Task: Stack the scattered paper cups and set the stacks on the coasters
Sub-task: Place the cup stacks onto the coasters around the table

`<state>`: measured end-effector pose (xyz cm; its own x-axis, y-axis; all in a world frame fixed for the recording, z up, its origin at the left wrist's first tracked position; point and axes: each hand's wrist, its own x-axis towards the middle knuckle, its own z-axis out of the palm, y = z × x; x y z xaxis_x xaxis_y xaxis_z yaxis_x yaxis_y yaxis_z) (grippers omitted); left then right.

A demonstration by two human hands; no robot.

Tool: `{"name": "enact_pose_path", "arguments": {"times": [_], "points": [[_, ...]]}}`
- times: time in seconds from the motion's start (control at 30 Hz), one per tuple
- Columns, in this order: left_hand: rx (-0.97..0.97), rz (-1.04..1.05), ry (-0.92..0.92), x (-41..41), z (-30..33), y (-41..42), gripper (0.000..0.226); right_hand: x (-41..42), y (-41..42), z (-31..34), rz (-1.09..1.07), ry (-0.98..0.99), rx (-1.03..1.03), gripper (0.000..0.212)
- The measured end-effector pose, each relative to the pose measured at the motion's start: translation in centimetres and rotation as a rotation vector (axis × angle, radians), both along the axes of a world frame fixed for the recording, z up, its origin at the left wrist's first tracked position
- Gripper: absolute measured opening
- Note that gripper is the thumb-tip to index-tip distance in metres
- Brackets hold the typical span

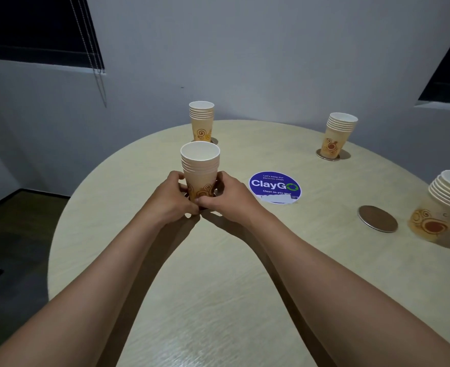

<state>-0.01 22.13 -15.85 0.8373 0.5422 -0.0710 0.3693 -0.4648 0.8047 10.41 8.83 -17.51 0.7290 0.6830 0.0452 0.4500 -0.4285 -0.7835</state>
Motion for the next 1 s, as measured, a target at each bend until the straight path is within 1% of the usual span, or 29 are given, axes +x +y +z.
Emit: {"name": "enact_pose_path", "arguments": {"times": [0.1, 0.2, 0.3, 0.33, 0.37, 0.4, 0.43, 0.47, 0.5, 0.53, 0.57, 0.6, 0.63, 0.7, 0.77, 0.87, 0.93, 1.0], "points": [[-0.027, -0.011, -0.01, 0.0, -0.1, 0.2, 0.084, -0.1, 0.0, -0.3, 0.002, -0.007, 0.002, 0.075], [-0.015, -0.008, -0.005, -0.1, 0.1, 0.1, 0.086, -0.2, -0.1, -0.6, 0.006, -0.034, -0.011, 0.076], [0.011, -0.006, 0.024, -1.0, 0.2, -0.6, 0.095, -0.4, -1.0, -0.6, 0.025, -0.002, -0.019, 0.094], [0.036, 0.001, 0.053, -1.5, 0.2, -0.9, 0.096, -0.5, -1.7, -0.5, 0.022, -0.006, -0.036, 0.098], [0.084, 0.02, 0.088, -2.1, 0.1, -1.3, 0.093, -0.6, -2.5, -0.5, 0.011, -0.018, -0.052, 0.097], [0.153, 0.05, 0.115, -2.9, 0.1, -1.7, 0.082, -0.7, -3.5, -0.5, -0.009, -0.029, -0.055, 0.092], [0.235, 0.074, 0.121, -3.6, 0.2, -2.3, 0.065, -0.8, -4.5, -0.6, -0.031, -0.035, -0.043, 0.084], [0.298, 0.074, 0.105, -4.2, 0.3, -3.2, 0.044, -0.9, -5.7, -0.6, -0.055, -0.044, -0.025, 0.072], [0.317, 0.042, 0.079, -4.5, 0.5, -4.3, 0.029, -1.0, -6.8, -0.5, -0.082, -0.06, -0.016, 0.057], [0.301, -0.022, 0.053, -4.5, 0.7, -5.7, 0.019, -1.0, -8.0, -0.4, -0.116, -0.087, -0.025, 0.043], [0.267, -0.104, 0.032, -4.0, 0.8, -7.3, 0.015, -1.1, -9.1, -0.3, -0.155, -0.121, -0.045, 0.028], [0.237, -0.185, 0.027, -3.3, 0.8, -9.0, 0.014, -1.2, -10.1, 0.0, -0.2, -0.154, -0.071, 0.016], [0.225, -0.252, 0.028, -2.4, 0.8, -10.7, 0.014, -1.1, -11.2, 0.4, -0.247, -0.184, -0.094, 0.008], [0.246, -0.324, 0.008, 0.1, 0.5, -14.0, 0.013, -0.8, -13.8, 0.9, -0.353, -0.237, -0.15, 0.013], [0.253, -0.362, -0.053, 2.7, 0.2, -16.9, 0.012, -0.2, -17.2, 0.9, -0.477, -0.253, -0.217, 0.017], [0.19, -0.422, -0.16, 6.7, -0.3, -21.2, 0.012, 0.4, -22.9, 0.3, -0.62, -0.23, -0.304, 0.02], [0.203, -0.443, -0.216, 9.2, -0.7, -23.7, 0.018, 0.7, -25.9, -0.2, -0.687, -0.222, -0.322, 0.022], [0.281, -0.485, -0.257, 11.4, -1.3, -25.7, 0.028, 1.1, -28.4, -0.5, -0.775, -0.221, -0.349, 0.024]]}}
